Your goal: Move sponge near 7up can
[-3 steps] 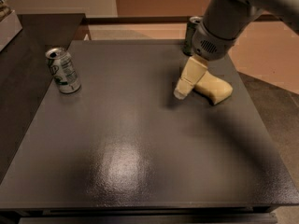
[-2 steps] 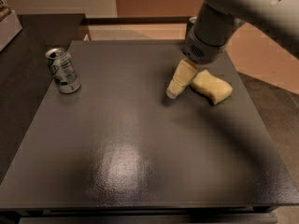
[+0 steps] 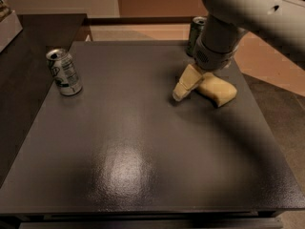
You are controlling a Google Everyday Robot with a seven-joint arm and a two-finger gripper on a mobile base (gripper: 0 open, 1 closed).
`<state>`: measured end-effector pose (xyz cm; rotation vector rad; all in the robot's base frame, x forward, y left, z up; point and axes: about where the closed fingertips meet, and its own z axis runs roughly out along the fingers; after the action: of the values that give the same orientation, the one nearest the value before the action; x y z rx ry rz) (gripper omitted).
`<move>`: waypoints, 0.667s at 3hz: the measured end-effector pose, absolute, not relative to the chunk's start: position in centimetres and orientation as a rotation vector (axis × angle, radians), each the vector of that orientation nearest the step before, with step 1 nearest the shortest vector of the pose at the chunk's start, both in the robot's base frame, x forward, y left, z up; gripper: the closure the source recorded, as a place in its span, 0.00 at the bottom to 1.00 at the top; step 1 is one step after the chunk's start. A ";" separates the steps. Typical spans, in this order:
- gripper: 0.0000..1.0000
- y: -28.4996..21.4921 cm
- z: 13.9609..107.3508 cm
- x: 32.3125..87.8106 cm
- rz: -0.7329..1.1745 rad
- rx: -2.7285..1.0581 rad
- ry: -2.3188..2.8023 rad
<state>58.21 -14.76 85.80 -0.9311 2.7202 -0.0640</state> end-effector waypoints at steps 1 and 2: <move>0.00 -15.6 84.8 58.3 -0.062 -0.871 2.788; 0.18 -16.2 84.1 58.1 -0.059 -0.833 2.868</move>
Offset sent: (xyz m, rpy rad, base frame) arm -0.0058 -0.0251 -0.0242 -0.0403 0.1989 -0.1477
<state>58.10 -16.25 84.08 -0.8331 2.8685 -0.0592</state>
